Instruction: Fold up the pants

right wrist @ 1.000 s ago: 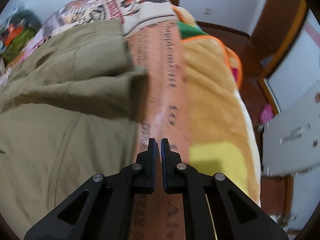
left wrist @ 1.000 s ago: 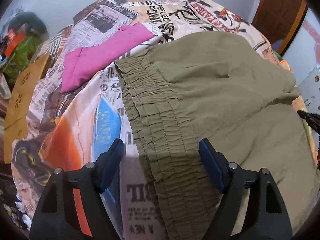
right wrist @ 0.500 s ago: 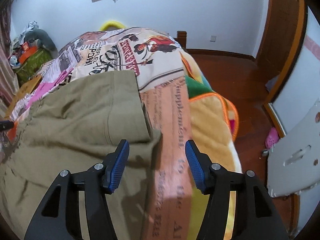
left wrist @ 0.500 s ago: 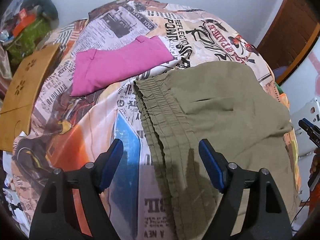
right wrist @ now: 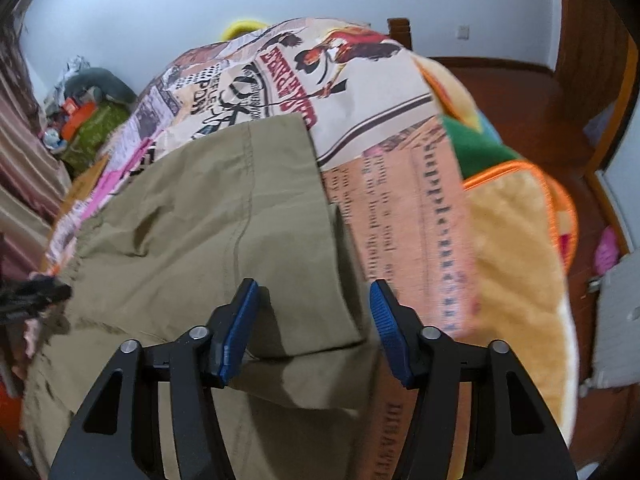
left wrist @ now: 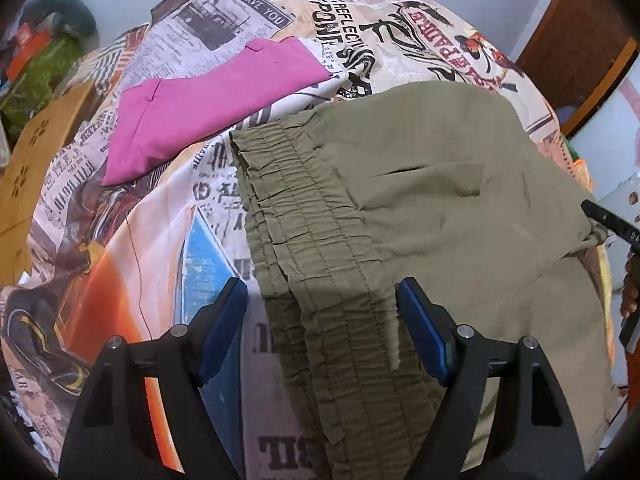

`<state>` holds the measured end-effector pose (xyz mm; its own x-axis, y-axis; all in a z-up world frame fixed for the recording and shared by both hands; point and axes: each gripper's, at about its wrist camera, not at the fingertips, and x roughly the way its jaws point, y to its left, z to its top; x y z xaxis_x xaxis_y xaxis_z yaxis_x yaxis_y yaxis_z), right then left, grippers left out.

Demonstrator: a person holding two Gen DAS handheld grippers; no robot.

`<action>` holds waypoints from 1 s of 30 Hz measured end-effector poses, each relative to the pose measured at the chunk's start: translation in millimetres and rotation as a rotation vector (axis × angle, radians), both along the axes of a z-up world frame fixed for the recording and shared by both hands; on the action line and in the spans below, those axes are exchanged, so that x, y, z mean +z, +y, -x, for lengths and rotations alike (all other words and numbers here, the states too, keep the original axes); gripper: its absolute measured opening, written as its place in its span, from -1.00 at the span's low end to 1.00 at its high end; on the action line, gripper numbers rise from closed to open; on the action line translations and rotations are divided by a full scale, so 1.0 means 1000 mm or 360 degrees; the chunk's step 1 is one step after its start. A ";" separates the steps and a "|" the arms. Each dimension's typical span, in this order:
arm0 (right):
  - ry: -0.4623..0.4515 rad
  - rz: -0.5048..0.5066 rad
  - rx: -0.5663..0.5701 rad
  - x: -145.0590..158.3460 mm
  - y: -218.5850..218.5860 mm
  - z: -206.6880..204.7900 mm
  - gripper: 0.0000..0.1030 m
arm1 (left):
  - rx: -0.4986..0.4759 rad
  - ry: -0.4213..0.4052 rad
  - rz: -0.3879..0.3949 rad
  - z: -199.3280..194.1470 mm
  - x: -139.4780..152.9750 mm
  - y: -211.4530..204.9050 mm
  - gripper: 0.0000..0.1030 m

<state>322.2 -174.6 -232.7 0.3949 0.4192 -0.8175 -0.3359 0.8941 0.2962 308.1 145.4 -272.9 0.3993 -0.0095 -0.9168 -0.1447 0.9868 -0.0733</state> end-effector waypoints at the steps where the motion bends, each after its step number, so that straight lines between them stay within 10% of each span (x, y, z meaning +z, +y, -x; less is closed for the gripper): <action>1: 0.0008 0.0006 0.0011 -0.001 0.003 0.001 -0.21 | -0.0005 -0.0001 -0.0011 0.000 0.000 0.000 0.52; 7: -0.0063 0.0062 -0.0010 0.003 0.003 0.005 -0.84 | -0.0039 -0.0026 -0.0150 -0.001 0.002 -0.011 0.51; 12: -0.0046 -0.0003 -0.0051 0.007 -0.002 0.006 -0.86 | -0.0094 -0.0052 -0.0344 0.002 0.003 -0.026 0.51; 20: 0.0028 0.0023 0.0024 -0.004 -0.002 0.016 -0.50 | -0.0047 -0.0026 -0.0211 0.001 -0.003 -0.015 0.51; 30: -0.0255 0.0182 0.0031 0.021 0.009 0.022 -0.91 | -0.0109 -0.0062 -0.0362 0.002 0.010 -0.031 0.30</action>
<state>300.6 -165.3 -211.7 0.5167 0.3357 -0.7876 -0.3879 0.9119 0.1342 306.0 114.5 -263.1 0.4399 0.1671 -0.8824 -0.0781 0.9859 0.1478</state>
